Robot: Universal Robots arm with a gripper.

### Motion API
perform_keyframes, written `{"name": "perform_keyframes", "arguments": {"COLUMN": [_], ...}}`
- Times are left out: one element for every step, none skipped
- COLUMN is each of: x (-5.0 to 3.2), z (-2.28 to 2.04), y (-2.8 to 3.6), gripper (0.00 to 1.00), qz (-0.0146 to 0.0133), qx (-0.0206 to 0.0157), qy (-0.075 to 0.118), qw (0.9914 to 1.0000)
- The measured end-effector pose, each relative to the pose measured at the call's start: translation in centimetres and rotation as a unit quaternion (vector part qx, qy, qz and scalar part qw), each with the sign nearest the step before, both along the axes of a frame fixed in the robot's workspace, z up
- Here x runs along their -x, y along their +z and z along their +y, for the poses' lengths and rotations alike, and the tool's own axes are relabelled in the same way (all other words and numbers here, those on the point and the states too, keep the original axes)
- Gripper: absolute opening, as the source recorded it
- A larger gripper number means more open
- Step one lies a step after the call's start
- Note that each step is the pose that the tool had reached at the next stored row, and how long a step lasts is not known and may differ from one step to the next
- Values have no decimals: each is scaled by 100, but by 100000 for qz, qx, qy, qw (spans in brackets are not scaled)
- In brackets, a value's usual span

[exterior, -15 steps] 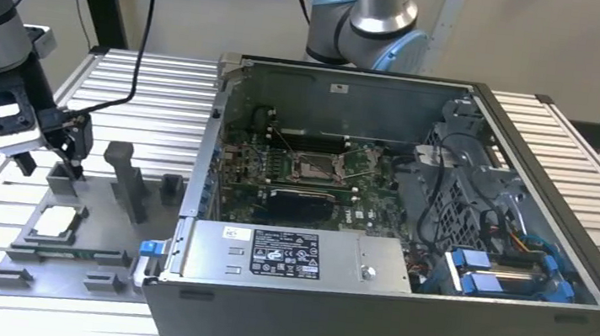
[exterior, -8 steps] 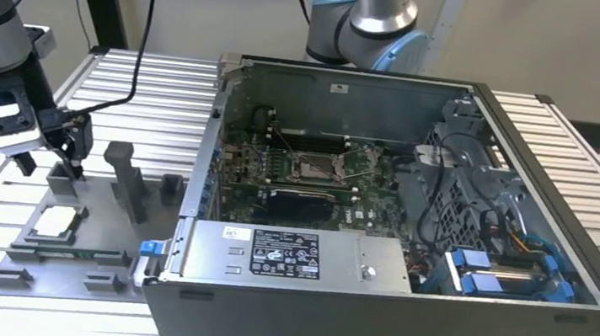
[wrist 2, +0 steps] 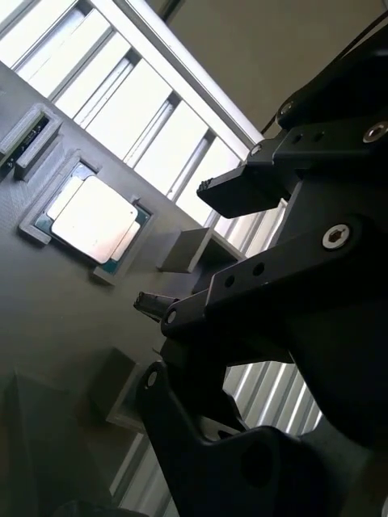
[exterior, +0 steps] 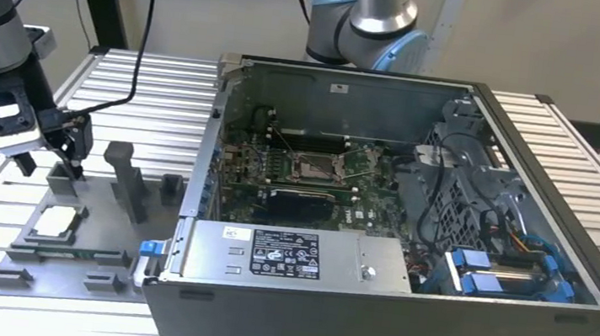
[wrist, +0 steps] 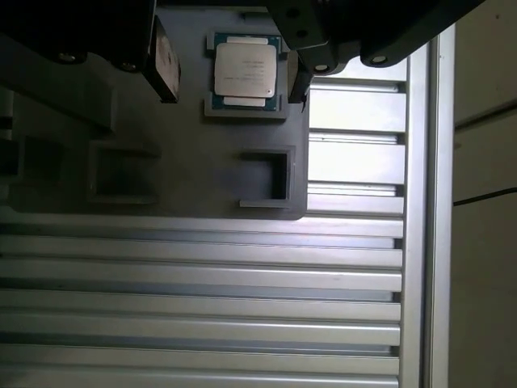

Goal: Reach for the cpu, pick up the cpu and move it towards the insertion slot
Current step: 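Pick up the cpu and move it towards the insertion slot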

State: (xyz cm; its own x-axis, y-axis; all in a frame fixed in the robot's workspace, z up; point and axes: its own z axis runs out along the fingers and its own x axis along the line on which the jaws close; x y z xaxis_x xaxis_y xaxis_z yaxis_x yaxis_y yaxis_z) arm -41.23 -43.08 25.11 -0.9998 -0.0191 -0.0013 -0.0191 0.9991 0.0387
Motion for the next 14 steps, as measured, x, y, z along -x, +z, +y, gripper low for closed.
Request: {"name": "perform_keyframes", "arguments": {"x": [0,0,0,0,0,2,3,3,4,4,4,4,3,4], "z": [0,0,0,0,0,0,0,-6,-17,-28,-37,-46,-57,-68], "y": [0,0,0,-1,-2,-6,-11,-14,-18,-23,-30,-37,-45,-54], "gripper": [100,100,100,100,100,100,100,100,100,100,100,100,100,100], "qz": [2,1,3,1,3,-7,-10,3,4,7,7,8,7,4], "qx": [2,2,4,1,0,-6,-7,-1,-2,1,1,3,2,2], "qy": [1,0,2,3,0,2,1,4,-3,-10,-1,-1,0,-1], "qw": [100000,100000,100000,100000,100000,100000,100000,100000,100000,100000,100000,100000,100000,100000]}}
